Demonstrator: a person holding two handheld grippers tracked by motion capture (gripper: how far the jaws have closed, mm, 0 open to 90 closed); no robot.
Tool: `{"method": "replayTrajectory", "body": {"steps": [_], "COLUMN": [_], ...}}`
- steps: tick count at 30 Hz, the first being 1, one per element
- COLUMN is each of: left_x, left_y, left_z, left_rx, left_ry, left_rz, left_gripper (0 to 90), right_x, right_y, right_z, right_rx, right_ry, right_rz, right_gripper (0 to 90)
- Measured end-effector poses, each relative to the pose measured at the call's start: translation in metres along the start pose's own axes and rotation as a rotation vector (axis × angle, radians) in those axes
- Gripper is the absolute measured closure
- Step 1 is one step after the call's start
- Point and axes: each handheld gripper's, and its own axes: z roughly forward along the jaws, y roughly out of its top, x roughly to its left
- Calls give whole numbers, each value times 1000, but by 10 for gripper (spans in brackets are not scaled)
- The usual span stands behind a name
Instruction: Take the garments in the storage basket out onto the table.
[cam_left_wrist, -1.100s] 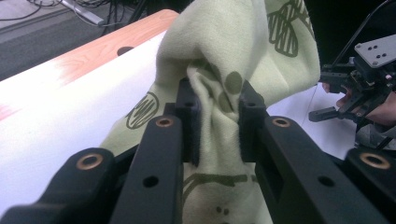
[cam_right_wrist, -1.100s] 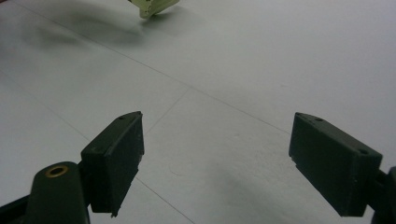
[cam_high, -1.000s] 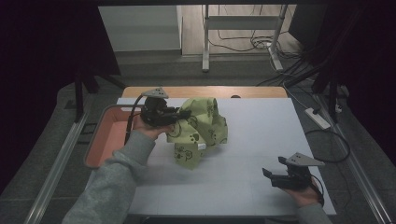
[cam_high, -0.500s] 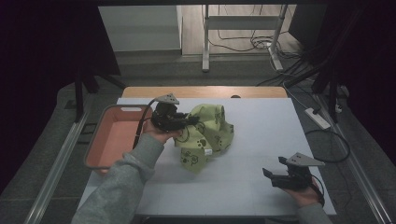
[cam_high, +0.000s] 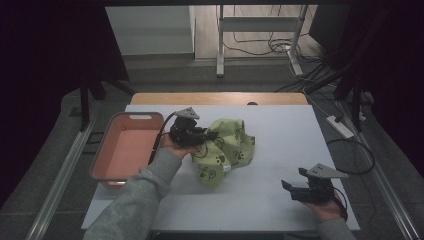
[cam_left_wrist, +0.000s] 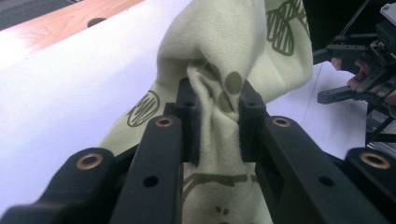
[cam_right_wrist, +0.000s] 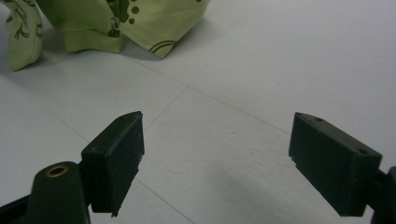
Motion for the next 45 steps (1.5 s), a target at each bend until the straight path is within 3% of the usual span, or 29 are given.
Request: {"method": "replayTrajectory", "body": {"steps": [17,45], "left_x": [-4,-13], "left_y": [-14,-25], "left_z": [28,61], "left_rx": [59,126], "left_ry": [-21,-31], "left_rz": [-2,14], "left_gripper": [761,757], "right_x": [0,-2], "right_y": [0,-1], "right_z": [0,-1], "right_rx": [-2,-3], "right_ry": [0,-5], "right_rz": [2,4], "right_gripper": [189,189]}}
